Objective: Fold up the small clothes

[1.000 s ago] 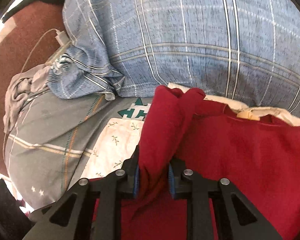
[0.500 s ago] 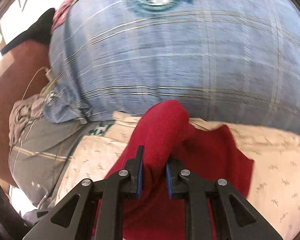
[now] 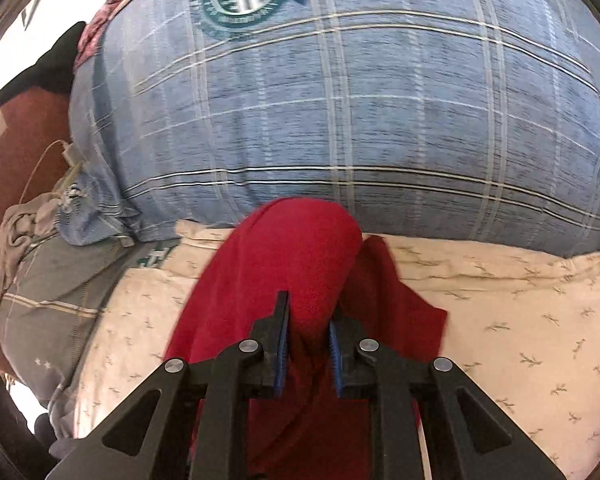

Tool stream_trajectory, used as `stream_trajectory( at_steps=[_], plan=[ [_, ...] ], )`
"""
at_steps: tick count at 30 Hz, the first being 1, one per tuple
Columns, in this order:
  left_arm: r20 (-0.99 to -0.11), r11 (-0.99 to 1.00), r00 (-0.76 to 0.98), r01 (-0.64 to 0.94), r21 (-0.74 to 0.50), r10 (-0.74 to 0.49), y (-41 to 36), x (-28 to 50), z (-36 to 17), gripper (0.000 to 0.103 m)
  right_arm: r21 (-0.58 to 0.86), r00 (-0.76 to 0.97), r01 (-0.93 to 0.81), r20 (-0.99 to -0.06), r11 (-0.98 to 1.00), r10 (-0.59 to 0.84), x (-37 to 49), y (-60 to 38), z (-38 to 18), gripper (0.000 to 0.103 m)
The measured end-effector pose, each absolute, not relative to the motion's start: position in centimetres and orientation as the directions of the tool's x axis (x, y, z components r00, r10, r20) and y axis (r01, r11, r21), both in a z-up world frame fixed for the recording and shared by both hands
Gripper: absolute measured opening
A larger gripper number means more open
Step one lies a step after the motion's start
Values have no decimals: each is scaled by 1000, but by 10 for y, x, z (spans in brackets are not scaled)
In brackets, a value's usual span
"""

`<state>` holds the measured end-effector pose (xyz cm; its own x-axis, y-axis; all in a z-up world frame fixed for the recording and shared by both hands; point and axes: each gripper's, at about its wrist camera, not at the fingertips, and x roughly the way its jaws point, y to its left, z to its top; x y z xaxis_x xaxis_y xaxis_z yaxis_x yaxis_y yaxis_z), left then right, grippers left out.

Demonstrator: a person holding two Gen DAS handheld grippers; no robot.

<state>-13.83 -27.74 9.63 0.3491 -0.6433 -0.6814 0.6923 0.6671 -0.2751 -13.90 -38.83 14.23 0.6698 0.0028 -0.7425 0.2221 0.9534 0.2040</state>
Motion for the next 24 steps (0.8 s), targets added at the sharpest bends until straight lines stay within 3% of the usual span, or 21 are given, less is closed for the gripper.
stream_trajectory(
  at_steps=[5, 7, 8, 9, 10, 11, 13, 15, 19, 21, 22, 23, 24],
  plan=[
    [-720, 638, 275, 712, -293, -637, -298, -140, 76, 19, 159, 603, 338, -794, 928, -83, -133, -414, 105, 13],
    [-722, 624, 256, 721, -300, -643, -288, -139, 80, 25, 200, 596, 350, -801, 915, -53, -134, -421, 93, 18],
    [-722, 622, 256, 725, -296, -643, -278, -139, 85, 28, 223, 609, 354, -792, 908, -43, -140, -423, 95, 20],
    [-721, 631, 275, 722, -282, -636, -265, -140, 92, 45, 241, 626, 355, -779, 904, -38, -147, -424, 99, 22],
    [-710, 640, 300, 719, -271, -637, -252, -140, 98, 60, 257, 647, 350, -762, 901, -34, -157, -425, 106, 31],
    [-693, 652, 336, 714, -255, -638, -237, -141, 104, 66, 281, 671, 343, -741, 896, -24, -169, -425, 113, 40],
    [-677, 707, 440, 687, -168, -589, -209, -140, 109, 68, 360, 719, 322, -695, 875, 22, -194, -424, 124, 73],
    [-676, 748, 506, 656, -101, -535, -191, -136, 105, 68, 432, 740, 305, -669, 849, 74, -214, -418, 124, 77],
    [-708, 807, 524, 581, -110, -474, -173, -126, 88, 68, 490, 711, 264, -681, 831, 175, -210, -392, 106, 77],
    [-713, 818, 516, 557, -142, -475, -173, -124, 80, 68, 452, 687, 271, -709, 850, 159, -198, -378, 93, 73],
    [-721, 825, 514, 546, -144, -466, -173, -118, 75, 68, 436, 675, 274, -722, 857, 151, -194, -374, 89, 51],
    [-727, 830, 510, 539, -145, -459, -174, -120, 75, 68, 413, 653, 286, -744, 865, 139, -189, -370, 83, 35],
    [-729, 830, 508, 537, -147, -459, -172, -123, 76, 68, 376, 633, 307, -766, 874, 107, -188, -368, 79, 26]
  ],
)
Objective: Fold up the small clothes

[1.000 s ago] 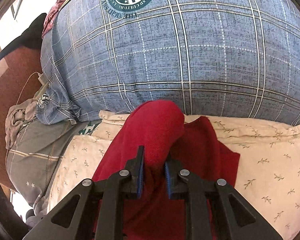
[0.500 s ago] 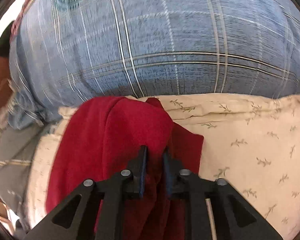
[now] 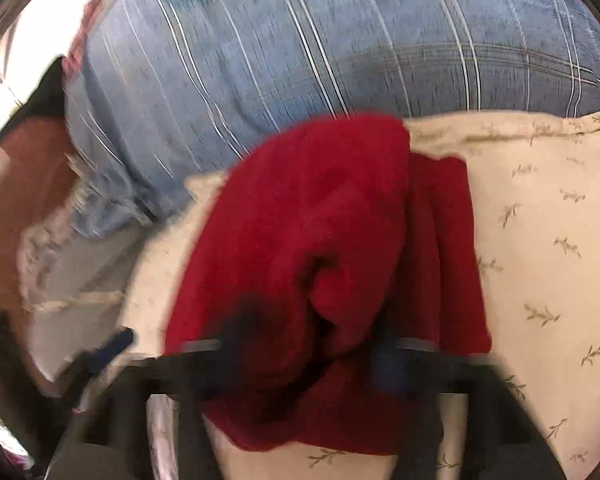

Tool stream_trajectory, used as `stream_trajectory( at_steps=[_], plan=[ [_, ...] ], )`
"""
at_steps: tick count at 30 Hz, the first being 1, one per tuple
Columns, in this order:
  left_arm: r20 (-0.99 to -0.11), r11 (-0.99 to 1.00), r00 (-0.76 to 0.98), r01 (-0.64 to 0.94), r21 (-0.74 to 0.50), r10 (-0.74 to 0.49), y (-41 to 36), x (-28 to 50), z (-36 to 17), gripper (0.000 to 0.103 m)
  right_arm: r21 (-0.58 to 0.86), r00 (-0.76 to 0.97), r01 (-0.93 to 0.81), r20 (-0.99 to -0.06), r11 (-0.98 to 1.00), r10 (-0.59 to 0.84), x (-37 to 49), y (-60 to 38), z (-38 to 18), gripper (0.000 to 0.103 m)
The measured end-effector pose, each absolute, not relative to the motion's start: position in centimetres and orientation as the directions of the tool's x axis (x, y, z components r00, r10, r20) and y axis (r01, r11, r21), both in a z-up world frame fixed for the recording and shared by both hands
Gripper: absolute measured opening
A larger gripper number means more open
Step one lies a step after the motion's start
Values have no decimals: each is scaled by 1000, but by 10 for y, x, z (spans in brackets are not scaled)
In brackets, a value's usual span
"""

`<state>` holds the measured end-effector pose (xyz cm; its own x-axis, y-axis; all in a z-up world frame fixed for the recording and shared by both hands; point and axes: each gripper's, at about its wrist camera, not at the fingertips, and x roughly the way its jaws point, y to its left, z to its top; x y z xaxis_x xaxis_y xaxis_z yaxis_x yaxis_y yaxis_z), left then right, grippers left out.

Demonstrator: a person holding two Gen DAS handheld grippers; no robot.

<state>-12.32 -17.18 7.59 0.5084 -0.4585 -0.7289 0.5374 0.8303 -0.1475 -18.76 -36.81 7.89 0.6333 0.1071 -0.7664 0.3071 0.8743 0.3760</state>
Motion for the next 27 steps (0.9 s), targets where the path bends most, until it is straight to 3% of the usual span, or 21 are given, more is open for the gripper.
stream_trajectory(
  at_steps=[4, 10, 17, 18, 19, 21, 22, 25, 26, 27],
  plan=[
    [-713, 829, 530, 545, -129, -459, -167, -136, 85, 68, 351, 703, 297, -709, 888, 46, -224, -375, 103, 15],
    [-730, 836, 532, 539, -99, -429, -185, -133, 72, 68, 306, 659, 366, -752, 879, -13, -230, -374, 78, 15],
    [-729, 846, 548, 527, -80, -410, -184, -131, 72, 68, 196, 687, 364, -717, 911, -121, -248, -357, 118, 24],
    [-730, 846, 544, 527, -85, -413, -184, -130, 72, 68, 182, 695, 366, -706, 913, -138, -249, -357, 124, 32],
    [-731, 845, 541, 527, -90, -416, -184, -130, 72, 68, 180, 706, 363, -693, 914, -144, -249, -356, 129, 50],
    [-730, 844, 542, 529, -87, -416, -185, -130, 71, 68, 219, 721, 364, -681, 905, -126, -244, -360, 132, 75],
    [-730, 843, 543, 531, -84, -415, -185, -130, 71, 68, 240, 718, 368, -688, 898, -110, -238, -362, 129, 76],
    [-730, 842, 543, 533, -84, -416, -185, -131, 71, 68, 251, 672, 396, -735, 883, -92, -216, -369, 111, 70],
    [-730, 842, 542, 533, -85, -417, -185, -131, 71, 68, 260, 655, 412, -751, 873, -85, -208, -373, 102, 60],
    [-731, 841, 540, 534, -87, -418, -185, -131, 70, 68, 287, 653, 406, -756, 868, -55, -205, -377, 95, 21]
  ],
)
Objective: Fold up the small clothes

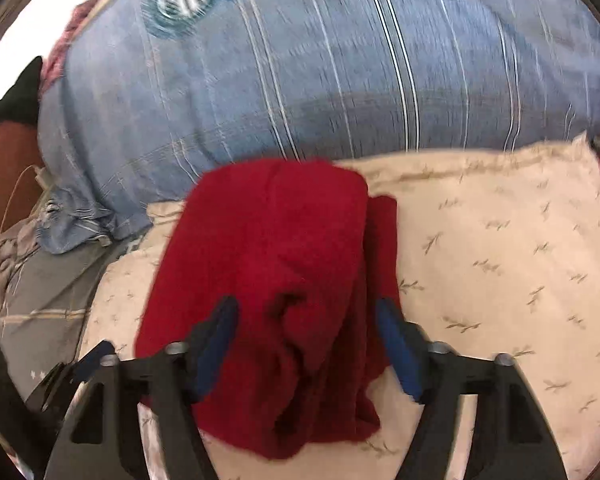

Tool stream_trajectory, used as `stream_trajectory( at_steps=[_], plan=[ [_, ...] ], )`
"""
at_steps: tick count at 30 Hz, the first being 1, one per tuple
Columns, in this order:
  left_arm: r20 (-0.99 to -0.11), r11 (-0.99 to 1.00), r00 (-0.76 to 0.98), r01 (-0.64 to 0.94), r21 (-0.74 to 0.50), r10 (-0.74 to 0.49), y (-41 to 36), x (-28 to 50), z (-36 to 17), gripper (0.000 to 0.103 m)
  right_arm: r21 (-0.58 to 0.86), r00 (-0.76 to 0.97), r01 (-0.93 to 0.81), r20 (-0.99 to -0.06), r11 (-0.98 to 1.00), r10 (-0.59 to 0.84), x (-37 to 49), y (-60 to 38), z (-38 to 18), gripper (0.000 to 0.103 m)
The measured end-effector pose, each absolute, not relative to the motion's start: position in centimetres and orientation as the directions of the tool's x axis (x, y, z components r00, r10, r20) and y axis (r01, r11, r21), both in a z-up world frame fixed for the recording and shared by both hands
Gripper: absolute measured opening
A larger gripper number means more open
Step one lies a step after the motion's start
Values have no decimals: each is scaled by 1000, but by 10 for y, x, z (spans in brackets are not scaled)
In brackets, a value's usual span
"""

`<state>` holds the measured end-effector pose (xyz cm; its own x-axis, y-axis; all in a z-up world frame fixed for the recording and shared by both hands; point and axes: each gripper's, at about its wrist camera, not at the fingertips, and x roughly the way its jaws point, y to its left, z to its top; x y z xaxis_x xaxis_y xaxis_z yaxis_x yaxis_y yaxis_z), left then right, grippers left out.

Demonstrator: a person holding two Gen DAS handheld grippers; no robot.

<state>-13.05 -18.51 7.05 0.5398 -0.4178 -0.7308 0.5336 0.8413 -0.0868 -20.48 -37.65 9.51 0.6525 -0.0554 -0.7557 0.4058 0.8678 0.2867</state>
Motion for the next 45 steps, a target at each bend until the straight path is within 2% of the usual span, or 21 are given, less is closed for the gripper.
stream_trajectory(
  at_steps=[2, 6, 10, 12, 14, 15, 17, 22, 24, 26, 27, 29, 31, 33, 36, 39, 42, 44, 45],
  plan=[
    [-733, 839, 534, 536, -92, -421, -184, -130, 70, 68, 328, 656, 396, -755, 858, -15, -207, -379, 88, 17],
    [-731, 830, 523, 548, -106, -439, -182, -132, 72, 69, 249, 695, 378, -713, 892, -95, -235, -368, 101, 15],
    [-733, 827, 492, 537, -169, -469, -182, -128, 70, 72, 198, 632, 413, -765, 889, -123, -227, -370, 79, 15],
    [-733, 825, 484, 533, -186, -478, -181, -127, 71, 72, 186, 632, 410, -764, 893, -131, -227, -368, 78, 16],
    [-732, 829, 491, 531, -179, -472, -179, -125, 72, 72, 209, 652, 398, -750, 893, -115, -232, -369, 89, 22],
    [-734, 829, 491, 531, -175, -470, -180, -123, 73, 72, 221, 661, 406, -741, 887, -118, -236, -371, 97, 32],
    [-733, 830, 489, 528, -181, -472, -180, -119, 73, 72, 240, 687, 420, -714, 875, -134, -243, -374, 112, 40],
    [-724, 827, 492, 527, -195, -484, -184, -111, 78, 72, 221, 723, 395, -674, 891, -153, -229, -369, 130, 41],
    [-722, 824, 491, 532, -194, -488, -187, -107, 79, 72, 235, 707, 387, -697, 892, -123, -213, -373, 118, 38],
    [-720, 813, 476, 542, -212, -505, -190, -100, 79, 75, 181, 633, 435, -758, 882, -157, -199, -381, 91, 40],
    [-725, 802, 451, 550, -234, -521, -193, -95, 77, 79, 167, 600, 447, -784, 879, -156, -195, -385, 76, 45],
    [-733, 783, 404, 557, -277, -547, -196, -86, 71, 80, 230, 649, 442, -749, 867, -133, -203, -393, 68, 57],
    [-729, 772, 382, 556, -309, -567, -198, -78, 65, 82, 270, 679, 457, -721, 848, -137, -213, -403, 69, 89],
    [-732, 765, 360, 550, -334, -578, -203, -68, 59, 82, 325, 709, 463, -695, 825, -123, -218, -419, 65, 93],
    [-730, 749, 328, 552, -367, -600, -212, -59, 54, 84, 453, 729, 400, -684, 797, 23, -210, -439, 49, 93],
    [-741, 738, 287, 548, -393, -607, -219, -52, 44, 90, 476, 755, 345, -653, 809, 63, -201, -438, 46, 91],
    [-746, 727, 233, 522, -446, -624, -222, -47, 37, 91, 470, 745, 301, -659, 830, 103, -189, -424, 50, 62],
    [-738, 717, 237, 540, -440, -631, -223, -52, 42, 81, 431, 737, 308, -672, 848, 73, -186, -416, 56, 54],
    [-733, 707, 236, 556, -436, -638, -224, -55, 46, 70, 416, 735, 303, -675, 857, 68, -186, -412, 60, 49]
  ],
)
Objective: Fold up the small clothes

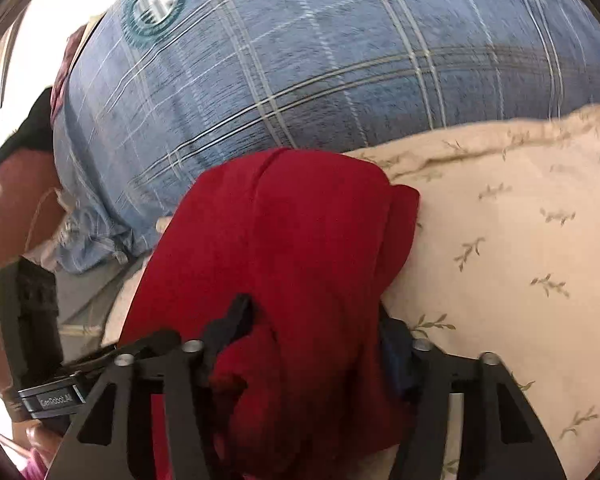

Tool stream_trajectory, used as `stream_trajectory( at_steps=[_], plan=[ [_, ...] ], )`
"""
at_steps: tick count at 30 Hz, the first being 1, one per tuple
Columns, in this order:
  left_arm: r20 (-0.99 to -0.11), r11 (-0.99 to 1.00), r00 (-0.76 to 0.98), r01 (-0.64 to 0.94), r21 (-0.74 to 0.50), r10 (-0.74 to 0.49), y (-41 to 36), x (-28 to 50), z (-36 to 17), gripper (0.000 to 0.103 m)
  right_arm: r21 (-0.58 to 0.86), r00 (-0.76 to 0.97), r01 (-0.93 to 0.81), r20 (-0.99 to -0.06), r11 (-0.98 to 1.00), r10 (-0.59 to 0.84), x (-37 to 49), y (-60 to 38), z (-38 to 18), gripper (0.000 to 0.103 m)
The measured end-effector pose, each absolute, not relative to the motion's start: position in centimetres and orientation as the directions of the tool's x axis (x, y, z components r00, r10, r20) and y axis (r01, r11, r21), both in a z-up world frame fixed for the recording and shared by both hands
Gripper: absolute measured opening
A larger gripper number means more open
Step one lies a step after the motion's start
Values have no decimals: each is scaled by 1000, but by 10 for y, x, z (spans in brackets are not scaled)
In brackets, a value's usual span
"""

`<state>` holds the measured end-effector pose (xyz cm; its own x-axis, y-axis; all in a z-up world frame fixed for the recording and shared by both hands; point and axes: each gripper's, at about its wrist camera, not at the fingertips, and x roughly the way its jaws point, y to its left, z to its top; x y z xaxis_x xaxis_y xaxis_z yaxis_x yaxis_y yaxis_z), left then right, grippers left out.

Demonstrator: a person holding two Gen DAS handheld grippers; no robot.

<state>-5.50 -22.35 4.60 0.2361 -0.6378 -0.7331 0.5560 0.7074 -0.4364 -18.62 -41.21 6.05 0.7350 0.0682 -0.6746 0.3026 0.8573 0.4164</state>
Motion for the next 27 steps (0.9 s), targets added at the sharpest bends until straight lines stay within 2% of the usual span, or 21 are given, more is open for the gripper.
stream_trajectory(
  at_steps=[3, 6, 8, 13, 16, 17, 23, 27],
  plan=[
    [-731, 697, 261, 606, -384, -630, -219, -69, 63, 61, 439, 750, 283, -656, 853, 89, -196, -405, 77, 43],
    [-720, 677, 237, 608, -413, -652, -203, -78, 79, 54, 480, 766, 262, -631, 837, 122, -208, -397, 91, 42],
    [-714, 674, 229, 597, -434, -662, -189, -89, 89, 54, 511, 771, 242, -617, 825, 156, -219, -387, 99, 42],
    [-754, 733, 277, 571, -369, -595, -147, -128, 99, 54, 513, 732, 211, -647, 832, 213, -240, -349, 94, 42],
    [-794, 790, 336, 550, -271, -506, -144, -136, 82, 55, 406, 674, 274, -727, 872, 127, -241, -333, 73, 51],
    [-796, 798, 357, 552, -242, -488, -142, -139, 77, 55, 376, 673, 277, -733, 884, 102, -243, -331, 72, 52],
    [-768, 816, 436, 547, -187, -468, -141, -149, 88, 56, 260, 721, 252, -693, 932, -2, -272, -310, 115, 52],
    [-756, 819, 469, 554, -150, -456, -139, -156, 94, 68, 233, 745, 205, -667, 951, 3, -275, -292, 130, 51]
  ],
)
